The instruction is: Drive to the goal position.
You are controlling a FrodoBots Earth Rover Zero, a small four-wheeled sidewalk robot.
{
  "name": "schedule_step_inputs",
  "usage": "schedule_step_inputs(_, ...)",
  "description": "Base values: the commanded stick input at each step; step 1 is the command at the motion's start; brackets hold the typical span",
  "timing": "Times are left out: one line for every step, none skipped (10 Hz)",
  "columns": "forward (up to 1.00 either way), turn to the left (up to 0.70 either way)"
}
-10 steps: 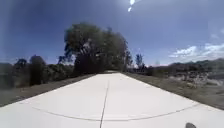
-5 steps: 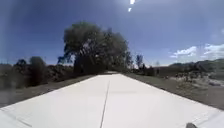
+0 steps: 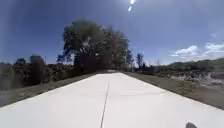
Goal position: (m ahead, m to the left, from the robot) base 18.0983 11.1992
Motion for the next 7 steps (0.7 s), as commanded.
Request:
schedule_step_inputs(0.7,0.0)
schedule_step_inputs(0.7,0.0)
schedule_step_inputs(0.7,0.0)
schedule_step_inputs(0.7,0.0)
schedule_step_inputs(0.7,0.0)
schedule_step_inputs(0.7,0.0)
schedule_step_inputs(0.7,0.0)
